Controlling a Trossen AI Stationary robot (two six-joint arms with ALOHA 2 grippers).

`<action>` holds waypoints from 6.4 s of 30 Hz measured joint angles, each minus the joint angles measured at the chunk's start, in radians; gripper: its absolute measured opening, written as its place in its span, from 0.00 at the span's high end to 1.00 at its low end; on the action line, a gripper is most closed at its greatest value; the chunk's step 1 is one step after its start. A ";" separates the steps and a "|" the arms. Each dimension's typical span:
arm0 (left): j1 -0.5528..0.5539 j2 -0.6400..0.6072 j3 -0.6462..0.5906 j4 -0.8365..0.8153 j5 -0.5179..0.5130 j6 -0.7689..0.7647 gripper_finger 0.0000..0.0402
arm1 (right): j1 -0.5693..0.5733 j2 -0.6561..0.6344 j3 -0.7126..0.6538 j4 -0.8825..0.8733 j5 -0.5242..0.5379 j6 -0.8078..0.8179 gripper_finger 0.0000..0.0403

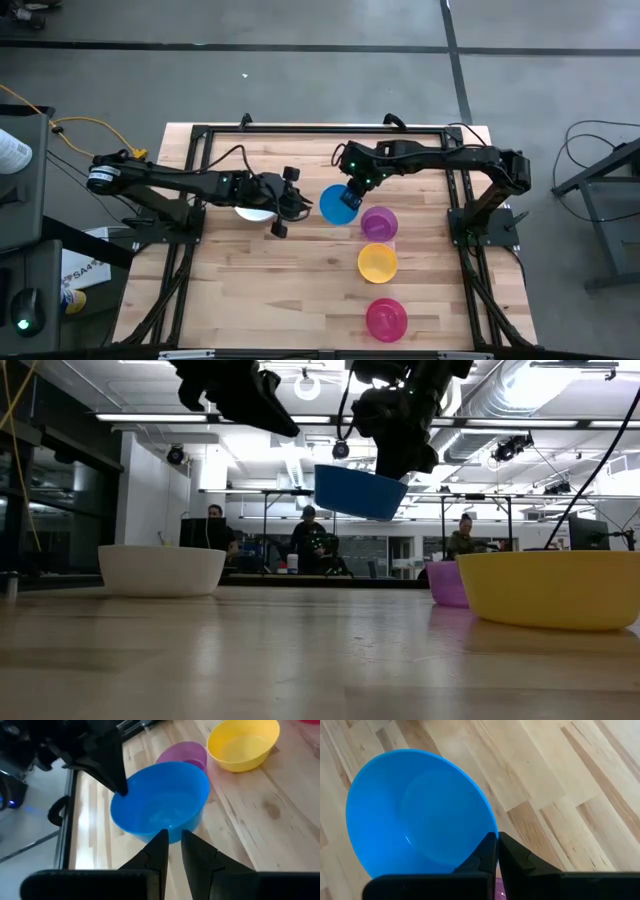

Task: Nest bowls inside each other
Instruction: Stack the blue bowl on the white bowl

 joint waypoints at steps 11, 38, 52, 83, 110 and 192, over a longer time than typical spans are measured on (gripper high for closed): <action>0.000 0.000 0.000 0.017 0.095 -0.100 0.88 | 0.000 0.000 0.000 -0.005 -0.003 -0.005 0.99; 0.000 0.134 0.136 -0.145 0.245 0.117 0.88 | 0.000 0.000 0.000 -0.032 -0.072 0.021 0.99; -0.007 0.219 0.208 -0.150 0.254 0.046 0.88 | 0.000 0.000 0.000 -0.032 -0.082 0.014 0.99; -0.032 0.218 0.208 -0.138 0.119 0.023 0.63 | 0.000 0.000 0.000 -0.044 -0.082 0.002 0.99; -0.033 0.341 0.426 -0.403 0.124 0.203 0.66 | 0.000 0.000 0.000 -0.041 -0.134 0.024 0.99; -0.033 0.553 0.723 -0.709 0.108 0.389 0.99 | 0.002 0.002 0.000 -0.046 -0.147 -0.020 0.99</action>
